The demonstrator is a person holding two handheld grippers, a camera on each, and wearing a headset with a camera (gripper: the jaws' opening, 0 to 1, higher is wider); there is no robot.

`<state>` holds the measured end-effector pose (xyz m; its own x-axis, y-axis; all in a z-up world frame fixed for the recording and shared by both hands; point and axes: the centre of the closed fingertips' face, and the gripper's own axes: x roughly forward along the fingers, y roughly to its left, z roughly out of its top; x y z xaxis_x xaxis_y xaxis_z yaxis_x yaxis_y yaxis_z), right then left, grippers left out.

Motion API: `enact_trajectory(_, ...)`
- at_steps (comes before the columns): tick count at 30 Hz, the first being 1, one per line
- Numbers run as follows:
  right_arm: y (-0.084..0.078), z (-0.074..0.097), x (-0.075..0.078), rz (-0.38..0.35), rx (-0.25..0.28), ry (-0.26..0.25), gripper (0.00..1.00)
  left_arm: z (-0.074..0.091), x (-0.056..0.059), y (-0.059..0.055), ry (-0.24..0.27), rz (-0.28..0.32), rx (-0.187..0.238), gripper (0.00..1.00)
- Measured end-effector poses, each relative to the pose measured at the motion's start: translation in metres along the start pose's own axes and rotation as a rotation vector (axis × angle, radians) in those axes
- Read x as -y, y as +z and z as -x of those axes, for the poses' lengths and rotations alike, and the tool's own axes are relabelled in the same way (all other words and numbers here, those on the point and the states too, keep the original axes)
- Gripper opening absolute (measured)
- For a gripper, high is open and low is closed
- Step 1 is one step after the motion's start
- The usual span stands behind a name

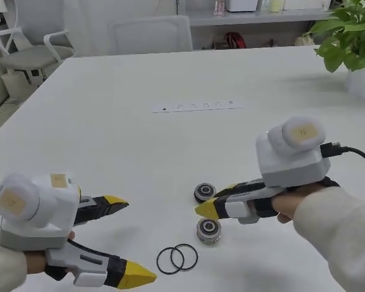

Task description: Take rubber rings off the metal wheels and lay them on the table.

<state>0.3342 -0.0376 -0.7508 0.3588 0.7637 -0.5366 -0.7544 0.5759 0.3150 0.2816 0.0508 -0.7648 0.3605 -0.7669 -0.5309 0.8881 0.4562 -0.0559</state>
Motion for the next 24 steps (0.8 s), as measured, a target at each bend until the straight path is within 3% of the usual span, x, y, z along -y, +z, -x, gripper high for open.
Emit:
enact_trajectory(3,0.002,0.003,0.006,-0.013,0.016,-0.018,0.34,0.003,-0.008,0.001,0.024,0.023,0.014,0.91)
enact_trajectory(9,0.005,0.009,0.017,-0.026,0.056,-0.054,0.38,0.004,-0.008,0.002,0.037,0.036,0.019,0.91)
enact_trajectory(12,0.005,0.013,0.023,-0.020,0.073,-0.075,0.38,0.004,-0.003,0.016,0.020,0.059,0.067,0.92)
enact_trajectory(16,0.005,0.020,0.036,-0.032,0.092,-0.117,0.38,-0.001,-0.001,0.025,0.006,0.040,0.064,0.92)
enact_trajectory(18,0.006,0.024,0.042,-0.025,0.108,-0.145,0.37,-0.001,-0.002,0.035,0.000,0.034,0.085,0.93)
enact_trajectory(21,0.007,0.027,0.042,-0.054,0.126,-0.145,0.37,-0.002,0.001,0.053,-0.028,0.047,0.143,0.92)
enact_trajectory(24,0.006,0.026,0.042,-0.056,0.134,-0.146,0.36,-0.006,-0.001,0.058,-0.037,0.003,0.119,0.89)
